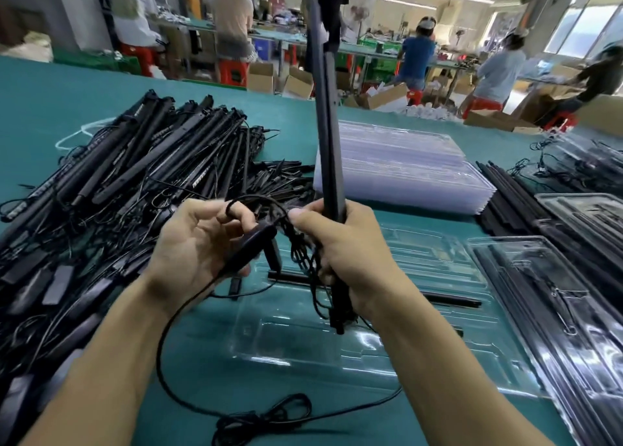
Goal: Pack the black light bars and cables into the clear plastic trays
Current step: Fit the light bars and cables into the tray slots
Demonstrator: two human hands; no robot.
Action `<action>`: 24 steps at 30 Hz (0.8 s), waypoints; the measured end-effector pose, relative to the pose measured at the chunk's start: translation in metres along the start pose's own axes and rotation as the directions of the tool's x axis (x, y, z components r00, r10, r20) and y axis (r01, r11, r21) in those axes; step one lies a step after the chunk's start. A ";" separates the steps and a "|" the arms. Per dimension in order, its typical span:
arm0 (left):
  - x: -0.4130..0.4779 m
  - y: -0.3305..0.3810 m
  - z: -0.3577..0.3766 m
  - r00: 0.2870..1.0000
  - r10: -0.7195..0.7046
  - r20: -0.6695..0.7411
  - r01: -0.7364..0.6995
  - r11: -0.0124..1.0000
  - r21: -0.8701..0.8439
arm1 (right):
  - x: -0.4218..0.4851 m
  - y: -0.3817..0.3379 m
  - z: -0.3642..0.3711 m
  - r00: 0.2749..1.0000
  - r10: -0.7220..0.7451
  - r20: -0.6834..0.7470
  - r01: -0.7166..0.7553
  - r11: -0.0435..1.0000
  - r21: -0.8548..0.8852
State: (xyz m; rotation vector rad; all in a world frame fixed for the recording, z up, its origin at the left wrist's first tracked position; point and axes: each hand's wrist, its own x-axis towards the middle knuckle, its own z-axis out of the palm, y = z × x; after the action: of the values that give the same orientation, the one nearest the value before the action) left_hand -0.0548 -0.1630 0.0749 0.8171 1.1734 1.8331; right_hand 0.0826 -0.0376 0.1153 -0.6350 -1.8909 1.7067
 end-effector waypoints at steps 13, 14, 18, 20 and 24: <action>-0.002 -0.006 0.008 0.915 0.399 0.065 -0.290 0.534 0.794 | 0.019 -0.007 -0.001 0.970 0.236 0.055 -0.242 0.950 0.196; -0.003 -0.005 0.007 0.917 0.394 0.065 -0.282 0.524 0.804 | 0.022 -0.010 -0.006 0.968 0.250 0.019 -0.245 0.928 0.281; -0.004 -0.001 -0.006 0.946 0.322 -0.043 -0.161 0.581 0.798 | 0.027 -0.029 -0.040 0.974 0.216 -0.061 -0.122 0.736 0.666; -0.003 0.001 -0.015 0.960 0.251 -0.123 -0.055 0.599 0.799 | 0.023 -0.043 -0.063 0.988 0.127 -0.085 -0.017 0.645 0.764; -0.004 0.010 -0.021 0.990 0.008 -0.140 0.082 0.778 0.623 | 0.011 -0.075 -0.110 0.988 -0.074 -0.136 0.155 0.524 0.838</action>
State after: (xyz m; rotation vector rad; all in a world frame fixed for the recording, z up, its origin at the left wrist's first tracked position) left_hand -0.0730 -0.1780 0.0758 1.0284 1.9330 1.4722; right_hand 0.1452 0.0448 0.1996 -0.1542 -0.7771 2.1651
